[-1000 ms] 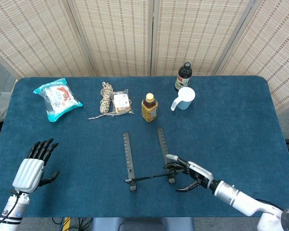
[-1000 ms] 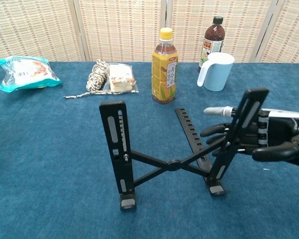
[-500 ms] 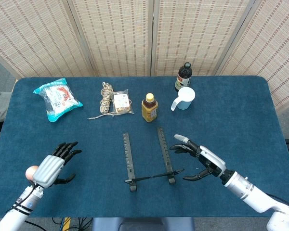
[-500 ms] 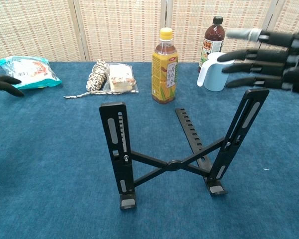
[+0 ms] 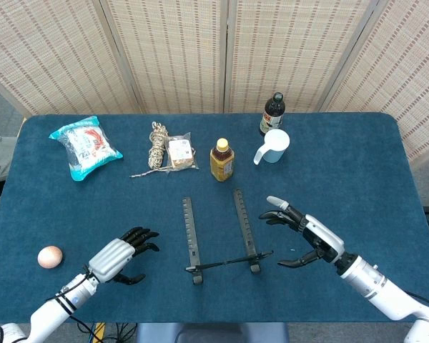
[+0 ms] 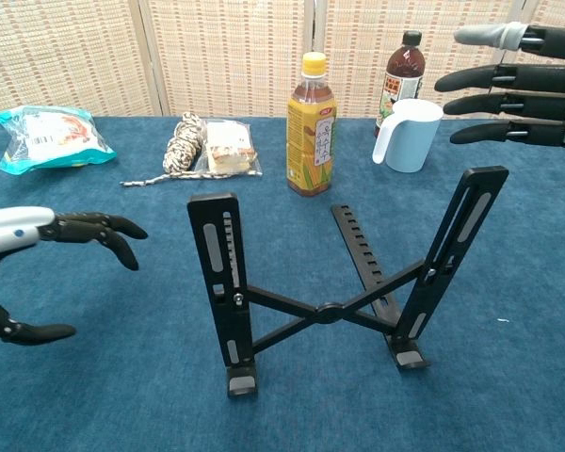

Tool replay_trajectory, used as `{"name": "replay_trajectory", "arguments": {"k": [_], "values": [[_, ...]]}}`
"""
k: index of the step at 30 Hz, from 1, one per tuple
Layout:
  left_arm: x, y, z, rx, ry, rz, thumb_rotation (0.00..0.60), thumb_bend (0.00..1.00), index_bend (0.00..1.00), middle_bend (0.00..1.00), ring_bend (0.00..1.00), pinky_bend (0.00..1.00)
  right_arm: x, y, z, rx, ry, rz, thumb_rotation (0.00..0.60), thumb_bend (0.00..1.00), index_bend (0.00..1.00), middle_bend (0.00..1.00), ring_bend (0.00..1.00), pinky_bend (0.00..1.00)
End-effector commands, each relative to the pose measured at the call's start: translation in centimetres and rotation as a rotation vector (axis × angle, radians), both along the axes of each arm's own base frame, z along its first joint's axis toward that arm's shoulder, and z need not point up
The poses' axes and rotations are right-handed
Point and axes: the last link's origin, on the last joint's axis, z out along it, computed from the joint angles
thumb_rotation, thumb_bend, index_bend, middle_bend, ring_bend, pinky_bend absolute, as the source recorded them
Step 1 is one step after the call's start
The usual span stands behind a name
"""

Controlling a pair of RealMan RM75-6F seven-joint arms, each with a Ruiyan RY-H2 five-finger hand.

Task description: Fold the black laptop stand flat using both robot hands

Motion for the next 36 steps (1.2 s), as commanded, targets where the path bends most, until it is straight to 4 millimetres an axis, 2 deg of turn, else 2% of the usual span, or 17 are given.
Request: {"name": "replay_trajectory", "arguments": {"k": [1,16,36], "values": [[0.4,0.0,-0.9,-0.035,-0.009,-0.007,0.6,0.25,0.24,0.08,0.01,0.0,-0.1,0.0,0.0,0.002,0.001,-0.005,0.6,0.0,0.05,0.23,0.14,0.18],[2.8,0.4,-4.6,-0.137,-0.059,-0.036,0.6,0.25,0.24,0.08,0.01,0.0,-0.9,0.5,-0.2,0.011,-0.003,-0.026,0.6,0.0,0.05,0.23,0.14,0.18],[5.5,0.8,-6.9,-0.201,-0.098,-0.081,0.6,0.25,0.24,0.08,0.01,0.0,-1.6,0.7,-0.3,0.018,-0.014,-0.042,0.6,0.0,0.04,0.23,0.14,0.18]]}}
